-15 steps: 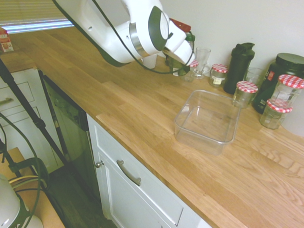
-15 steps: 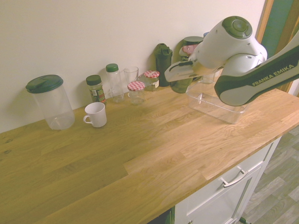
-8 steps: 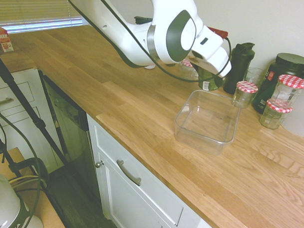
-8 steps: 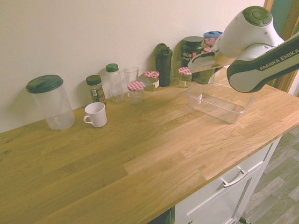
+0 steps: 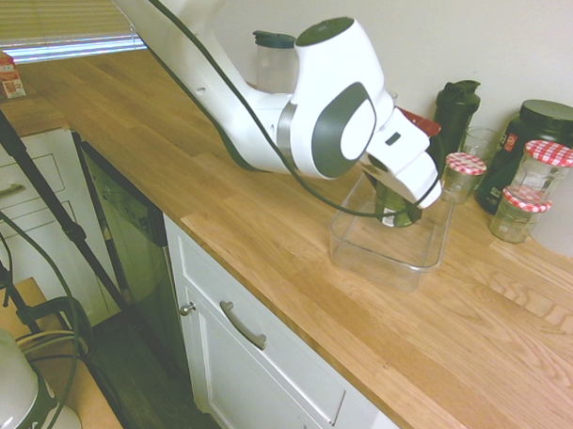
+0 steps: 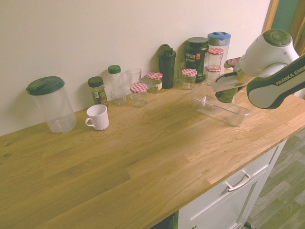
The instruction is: Put the cereal into the container
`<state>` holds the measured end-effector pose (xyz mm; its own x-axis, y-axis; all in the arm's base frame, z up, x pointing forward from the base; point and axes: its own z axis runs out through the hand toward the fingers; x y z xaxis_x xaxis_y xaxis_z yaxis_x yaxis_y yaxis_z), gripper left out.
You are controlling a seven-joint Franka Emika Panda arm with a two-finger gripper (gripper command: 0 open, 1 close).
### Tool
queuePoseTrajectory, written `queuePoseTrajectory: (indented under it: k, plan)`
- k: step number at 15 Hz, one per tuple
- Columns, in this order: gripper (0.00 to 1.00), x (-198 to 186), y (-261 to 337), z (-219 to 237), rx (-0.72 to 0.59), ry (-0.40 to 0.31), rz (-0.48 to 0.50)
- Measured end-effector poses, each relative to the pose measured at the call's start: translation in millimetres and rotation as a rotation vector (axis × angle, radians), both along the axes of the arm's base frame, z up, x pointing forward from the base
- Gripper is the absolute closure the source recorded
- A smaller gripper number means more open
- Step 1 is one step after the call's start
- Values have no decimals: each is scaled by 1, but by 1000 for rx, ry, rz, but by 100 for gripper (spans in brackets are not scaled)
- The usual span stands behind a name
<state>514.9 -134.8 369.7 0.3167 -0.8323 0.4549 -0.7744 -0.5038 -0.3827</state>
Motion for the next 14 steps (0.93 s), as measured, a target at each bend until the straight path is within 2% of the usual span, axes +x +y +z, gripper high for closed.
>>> queuePoseTrajectory:
  k: [4, 5, 12, 14]
  plan:
    - [100, 5, -5, -33, 18, 37, -3]
    - [0, 7, -6, -36, 19, 42, -5]
    - [0, 14, -4, -39, 49, 107, -54]
    - [0, 17, -4, -36, 66, 156, -73]
